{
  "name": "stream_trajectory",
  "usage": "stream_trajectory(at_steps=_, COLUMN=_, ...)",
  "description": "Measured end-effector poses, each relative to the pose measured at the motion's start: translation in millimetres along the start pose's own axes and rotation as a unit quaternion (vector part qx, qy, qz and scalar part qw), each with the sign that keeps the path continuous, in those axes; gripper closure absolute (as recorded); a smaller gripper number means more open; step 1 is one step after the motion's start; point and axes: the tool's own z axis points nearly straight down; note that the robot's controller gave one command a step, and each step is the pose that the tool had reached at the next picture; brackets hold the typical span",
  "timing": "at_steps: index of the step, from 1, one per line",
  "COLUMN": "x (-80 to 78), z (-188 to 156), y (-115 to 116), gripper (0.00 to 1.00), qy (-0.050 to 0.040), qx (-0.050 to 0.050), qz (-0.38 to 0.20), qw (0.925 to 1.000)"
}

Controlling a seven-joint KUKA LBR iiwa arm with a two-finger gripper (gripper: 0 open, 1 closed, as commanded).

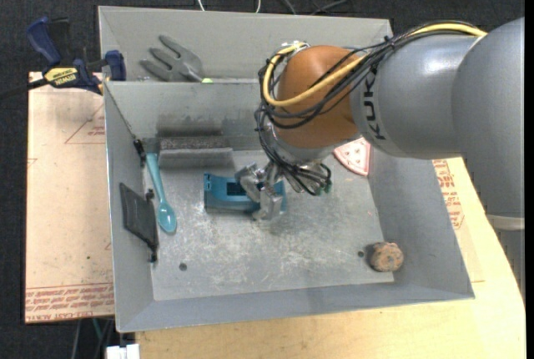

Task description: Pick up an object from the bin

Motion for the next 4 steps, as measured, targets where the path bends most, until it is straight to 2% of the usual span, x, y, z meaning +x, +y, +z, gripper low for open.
stream_trajectory(at_steps=1, x=0.0, z=0.0, y=-0.1, gripper=1.0, qy=0.0, qx=0.0, qz=0.0, qw=1.0)
stream_trajectory(at_steps=2, x=4.1, z=-34.1, y=-7.1, gripper=1.0, qy=0.0028, qx=-0.001, qz=0.05, qw=0.9987)
stream_trajectory(at_steps=3, x=-3.8, z=-20.8, y=-50.6, gripper=1.0, qy=-0.0061, qx=0.001, qz=0.046, qw=0.9989)
stream_trajectory(at_steps=4, x=0.9, z=-25.9, y=-32.5, gripper=0.0, qy=-0.0024, qx=0.0, qz=0.044, qw=0.999)
